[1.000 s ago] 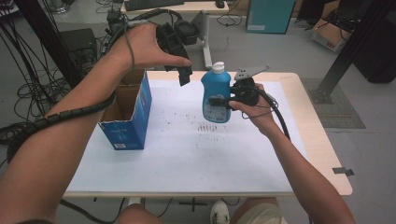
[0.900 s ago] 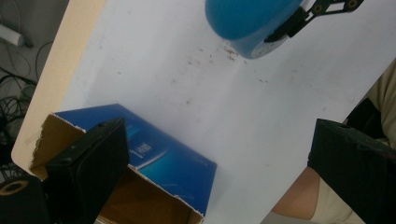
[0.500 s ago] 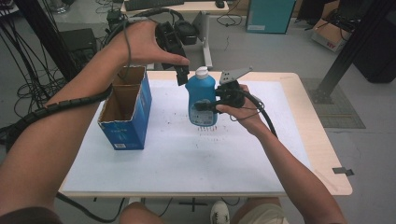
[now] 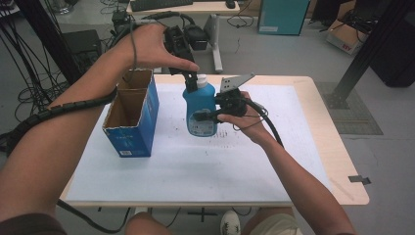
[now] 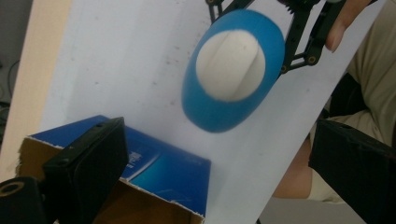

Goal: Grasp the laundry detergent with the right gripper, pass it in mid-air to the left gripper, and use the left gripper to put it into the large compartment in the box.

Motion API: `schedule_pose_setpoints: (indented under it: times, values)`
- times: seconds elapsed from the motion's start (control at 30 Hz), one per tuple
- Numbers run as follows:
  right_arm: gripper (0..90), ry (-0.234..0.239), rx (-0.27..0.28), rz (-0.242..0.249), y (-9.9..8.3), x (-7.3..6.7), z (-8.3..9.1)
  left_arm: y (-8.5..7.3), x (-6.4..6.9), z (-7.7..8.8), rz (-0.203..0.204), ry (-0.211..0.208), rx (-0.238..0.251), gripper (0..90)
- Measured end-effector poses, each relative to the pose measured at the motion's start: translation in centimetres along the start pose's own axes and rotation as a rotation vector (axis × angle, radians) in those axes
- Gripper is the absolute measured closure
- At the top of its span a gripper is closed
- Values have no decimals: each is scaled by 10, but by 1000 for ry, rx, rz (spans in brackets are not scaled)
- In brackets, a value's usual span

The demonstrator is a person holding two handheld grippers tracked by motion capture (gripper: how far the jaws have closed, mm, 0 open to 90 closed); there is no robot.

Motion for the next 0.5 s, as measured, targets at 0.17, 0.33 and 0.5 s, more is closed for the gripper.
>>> schedule_pose_setpoints:
  times: [0.17,0.33,0.5]
  values:
    - [447,33,-5,17,0,-9,-9,-4,4,-3,-10,-26,-18,50]
    - [447,55,-3,25,2,-17,-16,-5,7,-4,-18,-34,-19,50]
    - [446,73,6,35,5,-23,-21,-7,10,-4,-25,-49,-23,50]
Point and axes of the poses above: each handheld gripper's, and its own axes: z roughly backward along the jaws, y roughly out of its top, x roughly to its right, the point moved 10 cm from there along -z, roughly forward along the jaws, and after that the axes turned 7 degrees about x, right-handed, at the moved point
